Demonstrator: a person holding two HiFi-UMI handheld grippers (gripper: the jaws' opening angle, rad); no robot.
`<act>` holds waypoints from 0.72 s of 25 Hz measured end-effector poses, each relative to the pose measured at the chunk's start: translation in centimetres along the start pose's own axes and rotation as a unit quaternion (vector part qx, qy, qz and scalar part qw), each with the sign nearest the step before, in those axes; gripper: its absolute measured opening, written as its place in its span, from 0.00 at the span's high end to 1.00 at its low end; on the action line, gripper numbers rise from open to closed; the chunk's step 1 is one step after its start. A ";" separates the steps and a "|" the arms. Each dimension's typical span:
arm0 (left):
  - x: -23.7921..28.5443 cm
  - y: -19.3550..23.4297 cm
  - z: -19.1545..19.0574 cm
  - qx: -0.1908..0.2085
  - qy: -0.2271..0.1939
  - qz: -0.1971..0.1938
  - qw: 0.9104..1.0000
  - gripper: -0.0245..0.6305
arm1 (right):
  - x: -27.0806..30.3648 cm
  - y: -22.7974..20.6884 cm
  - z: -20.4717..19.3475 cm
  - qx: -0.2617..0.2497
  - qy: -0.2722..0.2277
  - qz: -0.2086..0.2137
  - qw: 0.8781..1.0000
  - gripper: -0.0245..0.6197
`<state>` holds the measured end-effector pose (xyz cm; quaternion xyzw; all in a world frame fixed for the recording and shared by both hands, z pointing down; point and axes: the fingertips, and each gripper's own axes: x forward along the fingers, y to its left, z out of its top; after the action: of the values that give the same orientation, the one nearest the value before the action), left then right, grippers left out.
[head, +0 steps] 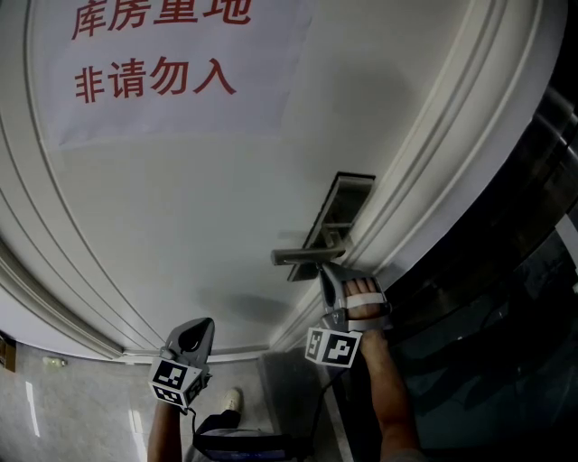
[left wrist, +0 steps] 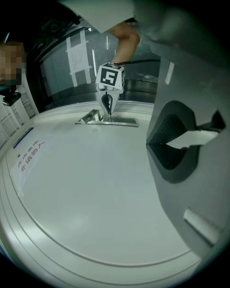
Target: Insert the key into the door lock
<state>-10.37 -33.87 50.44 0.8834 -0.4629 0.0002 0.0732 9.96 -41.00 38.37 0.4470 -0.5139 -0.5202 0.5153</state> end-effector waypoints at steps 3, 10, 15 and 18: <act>0.0 0.3 -0.1 -0.002 0.002 0.001 1.000 0.96 | 0.1 -0.1 0.0 0.004 -0.001 0.001 1.000 0.94; 0.4 0.4 -0.1 -0.002 0.001 -0.003 1.000 0.96 | 0.1 -0.1 0.0 0.009 0.001 0.001 1.000 0.94; 0.5 0.2 -0.3 -0.002 0.004 -0.007 1.000 0.96 | 0.1 -0.1 0.1 0.005 0.006 -0.006 1.000 0.94; 0.3 0.2 -0.2 -0.002 0.003 -0.007 1.000 0.96 | 0.1 -0.1 0.0 0.003 0.007 -0.009 1.000 0.94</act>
<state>-10.29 -34.21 50.73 0.8865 -0.4564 0.0016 0.0762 9.90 -41.13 38.31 0.4569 -0.5080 -0.5202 0.5125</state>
